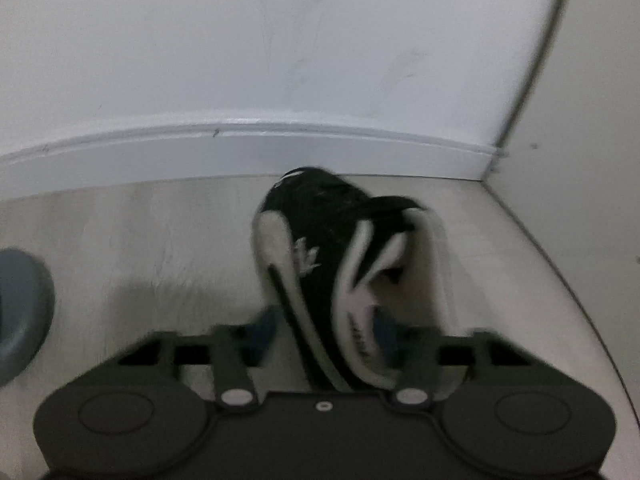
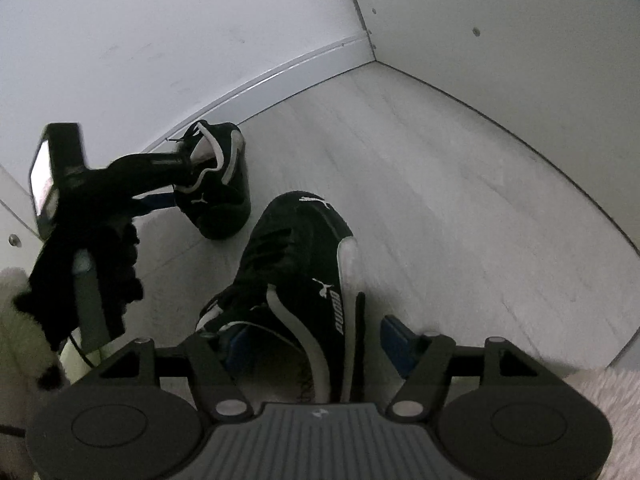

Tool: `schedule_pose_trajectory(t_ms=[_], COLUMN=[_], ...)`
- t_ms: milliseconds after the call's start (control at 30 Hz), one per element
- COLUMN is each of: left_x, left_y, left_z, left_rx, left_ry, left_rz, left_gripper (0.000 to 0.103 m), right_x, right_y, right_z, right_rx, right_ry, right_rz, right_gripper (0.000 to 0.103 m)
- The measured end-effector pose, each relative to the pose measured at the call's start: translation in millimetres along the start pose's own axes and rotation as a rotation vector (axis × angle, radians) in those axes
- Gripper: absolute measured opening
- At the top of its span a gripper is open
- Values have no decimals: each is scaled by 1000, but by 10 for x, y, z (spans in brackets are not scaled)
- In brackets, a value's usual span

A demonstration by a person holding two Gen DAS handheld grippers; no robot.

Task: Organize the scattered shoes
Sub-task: 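Carry the Puma sneaker with the right tool beside the other black sneaker, then set the Puma sneaker down beside its pair and open the right tool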

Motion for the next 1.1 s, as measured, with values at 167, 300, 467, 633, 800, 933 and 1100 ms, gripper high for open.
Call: schedule_pose_trajectory(t_ms=[167, 300, 467, 633, 800, 933, 1100], left_x=[-196, -466, -958, -1380, -1656, -1796, -1897], left_y=[-174, -464, -980, -1486, -1842, -2017, -2143], left_z=[-75, -178, -311, -433, -532, -536, -678], left_rx=[-14, -24, -89, -123, -210, -212, -313], left_ry=[32, 39, 52, 48, 30, 25, 32], left_rz=[3, -10, -21, -13, -5, 8, 49], left_gripper=[21, 19, 19, 19, 20, 20, 20], right_x=[-1, 4, 21, 140, 241, 292, 320], right_y=[18, 12, -2, -51, -194, -320, -450], right_z=[22, 7, 16, -104, -404, -611, -779], right_rx=[4, 1, 8, -74, -270, -416, -560], right_ry=[3, -3, -1, -9, -132, -162, -115], right_rz=[-2, 5, 9, -26, -8, 9, 8], right_gripper=[69, 69, 69, 72, 63, 55, 47])
Point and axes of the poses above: each gripper's, at about its wrist camera, not at the fingertips, and x roughly the way its jaws point, z to its right, y to its top, the point moved 1 cm from there along x, roughly the way its jaws point, and after that the axes turned 7 degrees about -z, right-handed, at the moved point
